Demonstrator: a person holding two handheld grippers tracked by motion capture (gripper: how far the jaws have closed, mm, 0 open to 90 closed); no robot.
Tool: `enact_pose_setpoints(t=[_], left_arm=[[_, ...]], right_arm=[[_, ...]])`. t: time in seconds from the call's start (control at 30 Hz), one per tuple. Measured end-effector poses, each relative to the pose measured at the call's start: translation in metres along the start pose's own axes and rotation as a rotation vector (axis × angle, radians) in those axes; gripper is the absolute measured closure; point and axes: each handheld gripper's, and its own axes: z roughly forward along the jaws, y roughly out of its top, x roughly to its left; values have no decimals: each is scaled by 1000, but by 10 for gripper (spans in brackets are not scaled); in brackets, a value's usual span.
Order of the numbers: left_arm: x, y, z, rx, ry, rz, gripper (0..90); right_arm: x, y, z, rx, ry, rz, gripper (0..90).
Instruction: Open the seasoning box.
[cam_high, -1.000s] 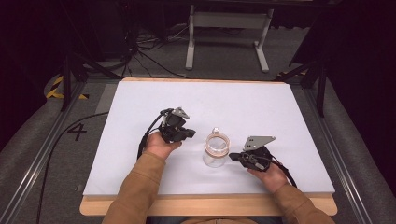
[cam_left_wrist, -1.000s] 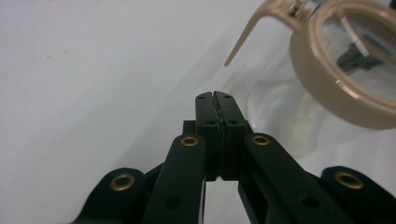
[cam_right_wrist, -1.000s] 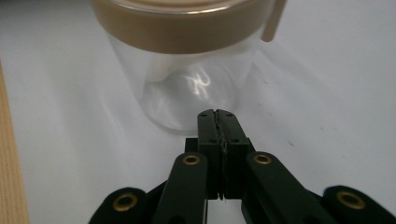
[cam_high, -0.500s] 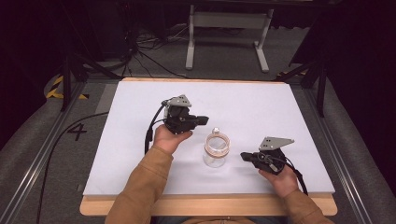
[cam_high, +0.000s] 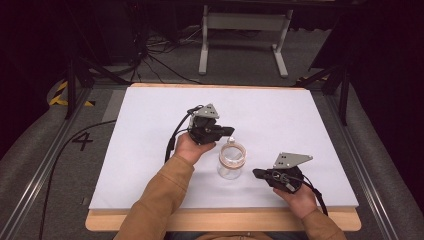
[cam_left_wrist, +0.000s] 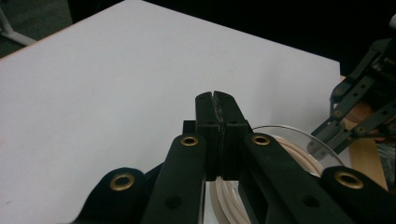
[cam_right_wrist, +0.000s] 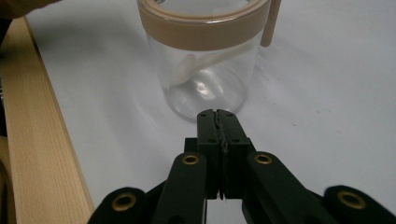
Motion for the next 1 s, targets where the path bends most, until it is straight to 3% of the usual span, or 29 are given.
enact_pose_setpoints(t=[0.1,0.33,0.77,1.0], left_arm=[[1,-2,4,19,-5,-9,896],[3,-5,5,48,27,-13,896],[6,-6,5,36,8,-33,898],[9,-7,5,31,-5,-39,899]], right_arm=[[0,0,0,-6,8,4,880],[2,1,0,-9,19,-7,876],[8,6,1,-22,33,-21,873],[13,20,1,-52,45,-32,876]])
